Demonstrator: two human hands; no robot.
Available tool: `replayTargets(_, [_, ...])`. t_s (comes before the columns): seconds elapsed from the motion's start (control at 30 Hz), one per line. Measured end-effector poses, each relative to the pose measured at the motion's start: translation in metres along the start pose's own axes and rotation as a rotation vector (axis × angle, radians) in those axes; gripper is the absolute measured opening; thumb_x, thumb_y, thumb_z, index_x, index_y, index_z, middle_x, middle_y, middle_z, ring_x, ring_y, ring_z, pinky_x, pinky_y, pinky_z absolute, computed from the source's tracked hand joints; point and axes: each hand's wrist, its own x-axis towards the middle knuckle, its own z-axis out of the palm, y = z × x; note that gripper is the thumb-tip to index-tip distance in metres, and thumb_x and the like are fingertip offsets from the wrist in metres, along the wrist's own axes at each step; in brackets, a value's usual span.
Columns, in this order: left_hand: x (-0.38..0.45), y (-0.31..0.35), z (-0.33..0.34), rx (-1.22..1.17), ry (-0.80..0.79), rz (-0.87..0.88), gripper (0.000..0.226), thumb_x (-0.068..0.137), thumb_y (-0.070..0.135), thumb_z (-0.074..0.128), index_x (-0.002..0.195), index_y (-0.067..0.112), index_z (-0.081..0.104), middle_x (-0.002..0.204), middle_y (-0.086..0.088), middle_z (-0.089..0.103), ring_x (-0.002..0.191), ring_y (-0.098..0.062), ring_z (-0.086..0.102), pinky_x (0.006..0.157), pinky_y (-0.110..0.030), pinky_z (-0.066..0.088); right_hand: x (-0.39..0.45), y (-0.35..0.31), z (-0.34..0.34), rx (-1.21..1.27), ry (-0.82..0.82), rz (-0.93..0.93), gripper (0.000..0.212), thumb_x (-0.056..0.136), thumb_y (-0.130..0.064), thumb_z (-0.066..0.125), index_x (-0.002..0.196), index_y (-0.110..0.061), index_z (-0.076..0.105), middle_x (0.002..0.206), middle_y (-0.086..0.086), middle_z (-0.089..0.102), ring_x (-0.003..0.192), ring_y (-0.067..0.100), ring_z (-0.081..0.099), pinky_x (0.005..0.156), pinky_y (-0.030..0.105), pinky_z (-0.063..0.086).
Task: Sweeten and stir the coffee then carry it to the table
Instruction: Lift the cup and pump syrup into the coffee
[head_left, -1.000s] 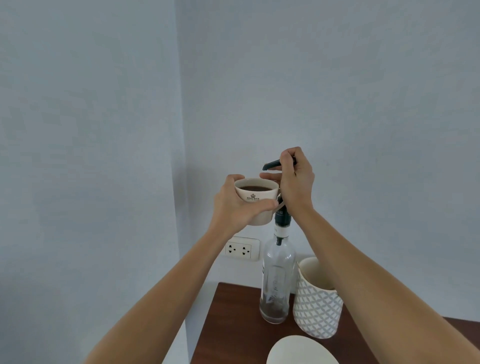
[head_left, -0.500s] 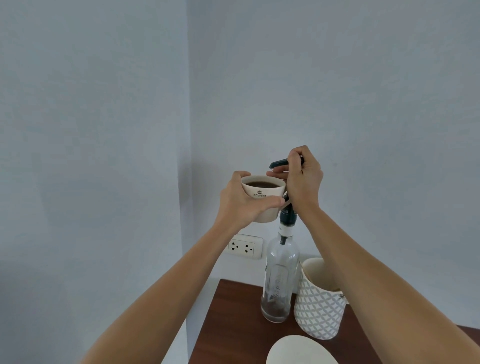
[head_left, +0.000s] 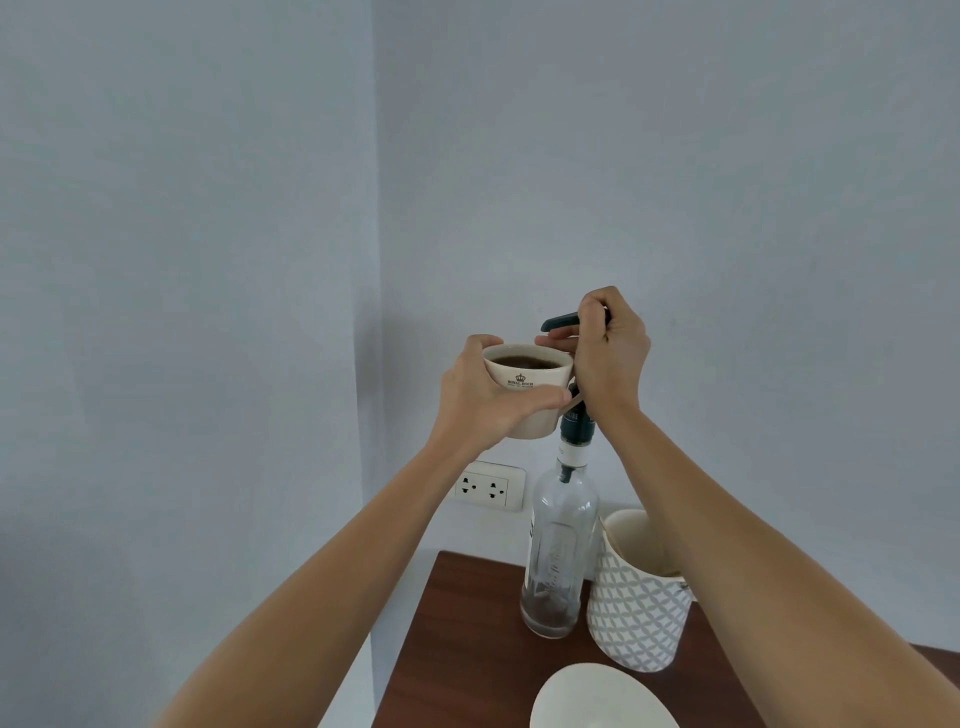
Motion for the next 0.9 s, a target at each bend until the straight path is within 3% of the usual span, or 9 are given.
replayTargets(0.27, [0.000, -0.001, 0.000, -0.011, -0.003, -0.006, 0.080, 0.056, 0.032, 0.096, 0.123, 0.021, 0.053, 0.110, 0.006, 0.066, 0.092, -0.006, 0.064, 0.065, -0.020, 0.049, 0.000, 0.002, 0.001, -0.010, 0.009, -0.015, 0.023, 0.093, -0.011, 0.041, 0.073, -0.014, 0.052, 0.057, 0.008, 0.069, 0.057, 0.026, 0.075, 0.058, 0.038, 0.056])
replayTargets(0.57, [0.000, 0.001, 0.000, -0.002, -0.006, -0.008, 0.085, 0.056, 0.033, 0.096, 0.127, 0.020, 0.051, 0.113, 0.005, 0.065, 0.097, -0.010, 0.064, 0.066, -0.020, 0.049, -0.002, -0.001, -0.001, 0.050, -0.010, 0.046, 0.018, 0.095, -0.013, 0.039, 0.080, -0.011, 0.049, 0.066, 0.008, 0.073, 0.058, 0.028, 0.076, 0.056, 0.036, 0.051])
replayTargets(0.7, [0.000, 0.003, 0.000, 0.001, -0.008, -0.001, 0.085, 0.056, 0.034, 0.096, 0.127, 0.020, 0.051, 0.113, 0.004, 0.066, 0.097, -0.012, 0.064, 0.065, -0.020, 0.048, -0.001, -0.008, 0.000, 0.094, -0.001, 0.070, 0.017, 0.095, -0.016, 0.041, 0.082, -0.010, 0.050, 0.081, 0.021, 0.074, 0.059, 0.029, 0.076, 0.054, 0.030, 0.050])
replayTargets(0.9, [0.002, 0.007, 0.000, -0.003, -0.013, -0.006, 0.082, 0.057, 0.032, 0.096, 0.125, 0.021, 0.052, 0.112, 0.004, 0.066, 0.093, -0.008, 0.064, 0.064, -0.019, 0.047, 0.001, -0.009, 0.000, 0.091, -0.011, 0.076, 0.015, 0.093, -0.011, 0.041, 0.081, -0.008, 0.050, 0.061, 0.003, 0.072, 0.056, 0.030, 0.075, 0.055, 0.038, 0.054])
